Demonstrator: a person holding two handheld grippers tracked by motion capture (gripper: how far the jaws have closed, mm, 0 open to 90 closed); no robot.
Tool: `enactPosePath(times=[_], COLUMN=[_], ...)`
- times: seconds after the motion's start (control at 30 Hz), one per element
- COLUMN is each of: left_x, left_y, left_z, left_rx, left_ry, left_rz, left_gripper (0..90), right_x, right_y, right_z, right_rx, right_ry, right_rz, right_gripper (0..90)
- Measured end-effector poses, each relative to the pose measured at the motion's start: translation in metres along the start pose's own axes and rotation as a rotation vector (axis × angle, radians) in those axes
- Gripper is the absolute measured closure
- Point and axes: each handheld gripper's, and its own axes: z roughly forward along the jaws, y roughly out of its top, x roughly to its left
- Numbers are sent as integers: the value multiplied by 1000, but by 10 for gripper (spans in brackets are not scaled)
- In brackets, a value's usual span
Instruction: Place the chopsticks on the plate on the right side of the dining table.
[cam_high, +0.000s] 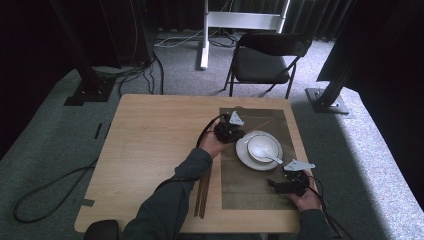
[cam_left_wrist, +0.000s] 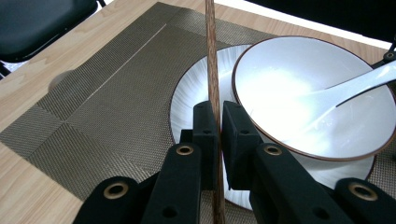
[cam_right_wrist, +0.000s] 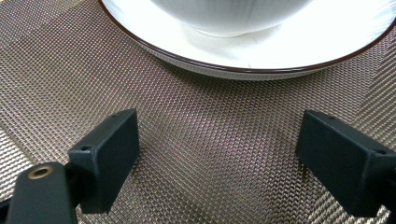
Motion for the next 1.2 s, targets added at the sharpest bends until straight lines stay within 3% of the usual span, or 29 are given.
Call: enactPosePath(times=[1.2], left_x=[6], left_y=[10], left_z=[44], left_rx=[37], left_ry=[-35], left_rz=[-19], left_gripper=[849], right_x=[0], right_y=[0], right_z=[0], right_rx=[-1], right_ry=[-1], right_rz=[-2], right_gripper=[127])
